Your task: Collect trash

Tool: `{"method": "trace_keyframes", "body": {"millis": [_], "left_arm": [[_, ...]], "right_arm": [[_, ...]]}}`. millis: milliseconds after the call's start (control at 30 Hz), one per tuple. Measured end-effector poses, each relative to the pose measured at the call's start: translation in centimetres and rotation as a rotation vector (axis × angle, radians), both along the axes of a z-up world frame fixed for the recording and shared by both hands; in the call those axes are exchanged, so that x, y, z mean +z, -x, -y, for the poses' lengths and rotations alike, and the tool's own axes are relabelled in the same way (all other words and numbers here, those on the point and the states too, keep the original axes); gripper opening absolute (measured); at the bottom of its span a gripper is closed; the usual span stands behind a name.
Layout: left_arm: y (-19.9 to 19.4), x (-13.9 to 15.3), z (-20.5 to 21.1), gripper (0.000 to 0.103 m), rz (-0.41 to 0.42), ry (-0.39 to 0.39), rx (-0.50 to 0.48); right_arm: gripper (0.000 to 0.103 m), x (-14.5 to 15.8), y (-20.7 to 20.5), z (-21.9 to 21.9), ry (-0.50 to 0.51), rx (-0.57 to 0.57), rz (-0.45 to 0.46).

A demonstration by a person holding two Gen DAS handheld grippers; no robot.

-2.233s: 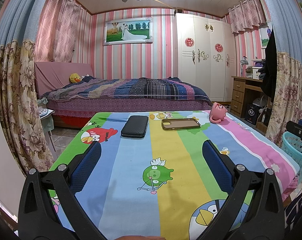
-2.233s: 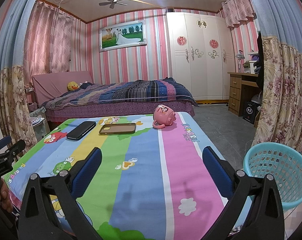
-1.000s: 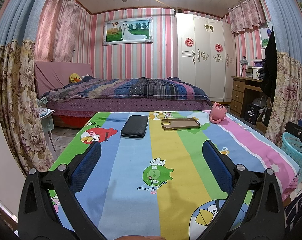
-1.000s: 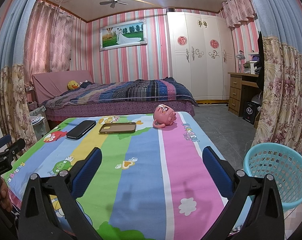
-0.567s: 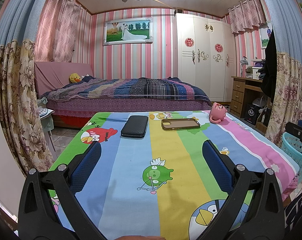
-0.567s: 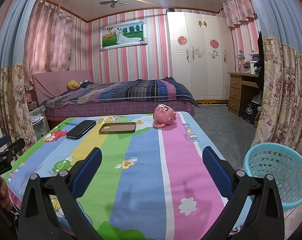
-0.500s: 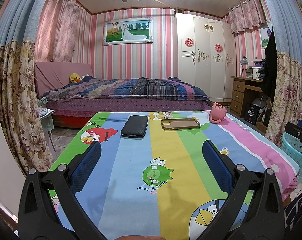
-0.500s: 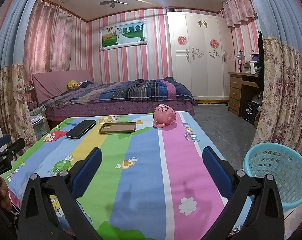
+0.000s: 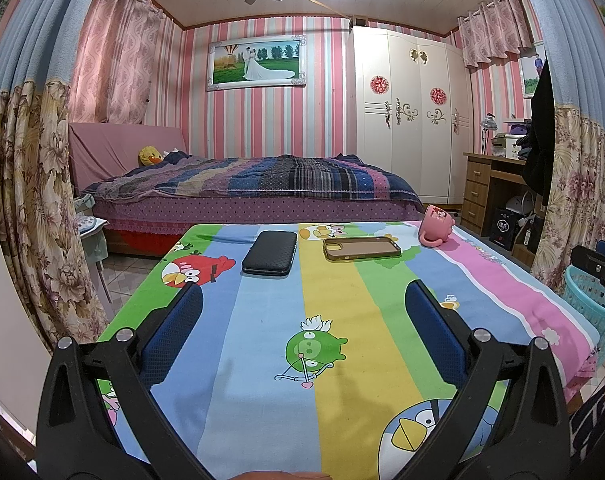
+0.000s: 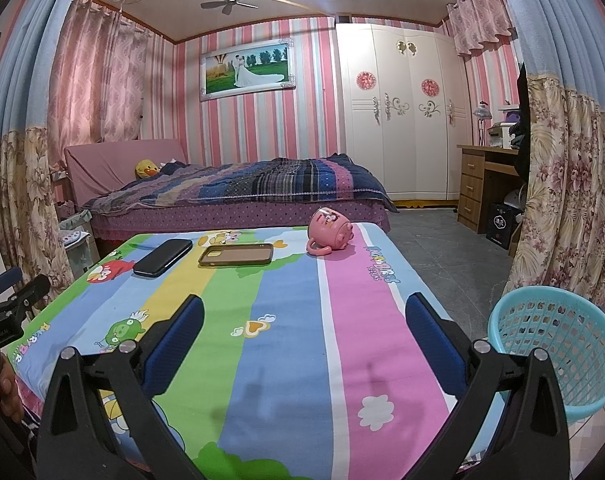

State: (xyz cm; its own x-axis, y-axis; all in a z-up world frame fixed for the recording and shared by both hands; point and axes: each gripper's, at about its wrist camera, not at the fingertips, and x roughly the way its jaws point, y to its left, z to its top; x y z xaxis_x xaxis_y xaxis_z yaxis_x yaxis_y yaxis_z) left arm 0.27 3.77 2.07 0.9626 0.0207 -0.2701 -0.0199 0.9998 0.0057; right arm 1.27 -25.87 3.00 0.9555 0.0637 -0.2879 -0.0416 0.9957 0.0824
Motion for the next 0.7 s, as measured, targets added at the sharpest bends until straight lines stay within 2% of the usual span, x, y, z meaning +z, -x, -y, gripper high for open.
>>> {"method": "trace_keyframes", "body": {"millis": [700], "left_arm": [[-0.08,0.0,0.23,0.098,-0.001,-0.002,-0.003]], "right_arm": [[0.098,0.03,0.15,-0.01,0.002,0.0,-0.003]]}}
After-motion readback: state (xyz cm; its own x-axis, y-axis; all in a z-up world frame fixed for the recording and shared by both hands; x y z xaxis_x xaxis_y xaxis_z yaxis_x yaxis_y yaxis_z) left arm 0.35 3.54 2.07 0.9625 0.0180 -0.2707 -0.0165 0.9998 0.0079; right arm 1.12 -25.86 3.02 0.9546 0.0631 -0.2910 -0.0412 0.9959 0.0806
